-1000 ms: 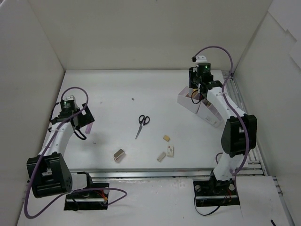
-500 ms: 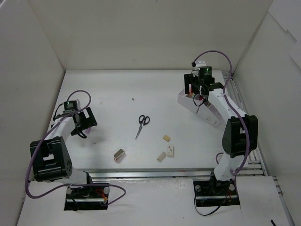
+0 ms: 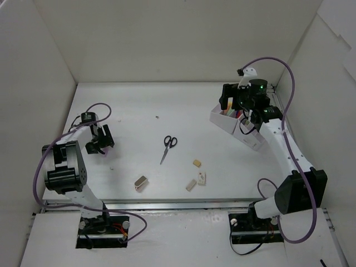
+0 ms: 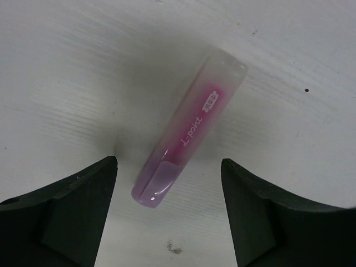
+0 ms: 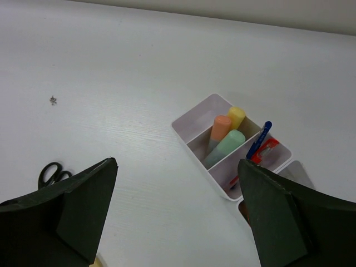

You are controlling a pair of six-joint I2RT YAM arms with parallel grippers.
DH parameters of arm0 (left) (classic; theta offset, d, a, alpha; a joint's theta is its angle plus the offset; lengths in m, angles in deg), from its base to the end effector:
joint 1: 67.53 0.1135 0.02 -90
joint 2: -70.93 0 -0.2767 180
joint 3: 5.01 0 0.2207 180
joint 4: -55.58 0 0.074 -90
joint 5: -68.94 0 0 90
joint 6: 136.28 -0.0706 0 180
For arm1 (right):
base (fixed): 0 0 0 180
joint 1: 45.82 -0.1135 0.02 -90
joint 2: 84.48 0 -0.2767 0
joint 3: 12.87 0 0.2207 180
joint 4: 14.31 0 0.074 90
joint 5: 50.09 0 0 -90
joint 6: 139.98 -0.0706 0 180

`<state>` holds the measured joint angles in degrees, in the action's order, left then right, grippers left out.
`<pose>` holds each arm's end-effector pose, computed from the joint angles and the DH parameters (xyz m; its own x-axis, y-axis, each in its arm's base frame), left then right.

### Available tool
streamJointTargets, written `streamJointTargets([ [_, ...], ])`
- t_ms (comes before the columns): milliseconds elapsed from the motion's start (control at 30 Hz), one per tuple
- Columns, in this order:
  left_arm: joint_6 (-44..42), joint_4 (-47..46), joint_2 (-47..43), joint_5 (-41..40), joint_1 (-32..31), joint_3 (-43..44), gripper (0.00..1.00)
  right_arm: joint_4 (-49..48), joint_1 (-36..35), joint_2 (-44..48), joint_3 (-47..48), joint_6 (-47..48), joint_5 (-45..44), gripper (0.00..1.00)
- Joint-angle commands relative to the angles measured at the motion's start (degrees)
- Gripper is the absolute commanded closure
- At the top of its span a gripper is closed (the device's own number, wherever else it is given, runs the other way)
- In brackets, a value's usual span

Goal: Sort the stationery into containers
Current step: Place the pen in the storage box, then pick up the pen from the center of the board.

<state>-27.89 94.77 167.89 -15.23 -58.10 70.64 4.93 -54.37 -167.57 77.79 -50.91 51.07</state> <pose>0.3269 0.0470 0.1824 -0.7789 -0.4475 -0.4394 -0.3787 0.8941 -0.2392 0.3399 0.0649 0.3883 -0.2054 -0.0148 -0.9786 -0.3300 0.9424 0.0550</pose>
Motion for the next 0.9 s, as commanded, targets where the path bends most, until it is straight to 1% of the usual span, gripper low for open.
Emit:
streamJointTargets([
  [0,-0.6,0.7,0.7,-0.7,-0.4,3.6,0.3,-3.1,0.5,3.7,-2.4,-3.2,3.7,0.12],
  [33,-0.4,0.9,1.2,-0.7,-0.4,3.8,0.33,-3.0,0.6,4.2,-3.6,-3.3,3.7,0.12],
  [67,-0.3,1.0,1.9,-0.5,-0.4,4.3,0.4,-4.9,0.5,4.9,-4.0,-3.4,3.6,0.12],
  [133,0.0,1.5,3.2,-0.6,-0.9,5.3,0.46,-5.9,0.5,5.4,-5.7,-3.7,2.8,0.11],
  [167,-0.1,1.5,3.8,-0.5,-0.9,5.8,0.51,-6.4,0.3,5.6,-6.0,-4.0,3.2,0.12],
  [233,0.0,1.5,4.5,-0.6,-2.2,6.2,0.57,-6.7,0.5,5.8,-7.1,-4.3,6.5,0.11],
  [267,-0.1,1.5,4.8,-0.3,-2.2,6.9,0.65,-7.6,0.4,6.3,-7.8,-4.7,7.7,0.11],
  [300,0.1,1.9,5.4,-0.4,-2.8,7.4,0.69,-8.2,0.0,6.5,-9.4,-5.0,10.0,0.11],
  [333,0.2,2.1,5.8,-0.6,-3.7,7.8,0.79,-8.7,0.1,7.1,-10.5,-5.5,10.5,0.11],
  [367,0.2,2.3,6.1,-0.6,-3.7,8.7,0.82,-9.8,-0.3,7.4,-11.3,-6.0,10.6,0.11],
  [400,0.2,2.3,6.3,-0.6,-4.7,9.1,0.83,-10.0,-1.5,7.8,-13.0,-5.8,10.7,0.11],
  [433,0.2,2.5,6.3,-0.6,-5.8,9.6,0.89,-10.0,-2.2,8.0,-13.8,-5.8,10.3,0.1],
  [500,0.5,3.2,6.1,-0.7,-7.1,11.0,0.94,-10.5,-3.9,9.1,-15.6,-5.7,10.3,0.1],
  [533,1.3,3.7,5.6,-0.3,-8.3,12.2,1.0,-11.1,-4.4,10.0,-16.3,-5.7,10.5,0.1],
  [633,3.0,4.1,3.2,1.6,-10.9,12.8,1.0,-15.7,-7.1,11.5,-19.3,-6.1,12.0,0.09],
  [700,4.4,3.2,-0.9,1.6,-14.3,12.9,1.0,-18.2,-9.3,11.8,-21.6,-6.6,13.9,0.09],
  [800,8.4,-0.4,-7.5,4.6,-18.5,12.2,1.0,-23.0,-12.2,11.5,-23.8,-7.2,14.4,0.08],
  [867,15.2,-3.5,-12.1,5.0,-20.9,11.0,1.0,-29.5,-14.8,11.1,-26.2,-9.4,15.1,0.08],
])
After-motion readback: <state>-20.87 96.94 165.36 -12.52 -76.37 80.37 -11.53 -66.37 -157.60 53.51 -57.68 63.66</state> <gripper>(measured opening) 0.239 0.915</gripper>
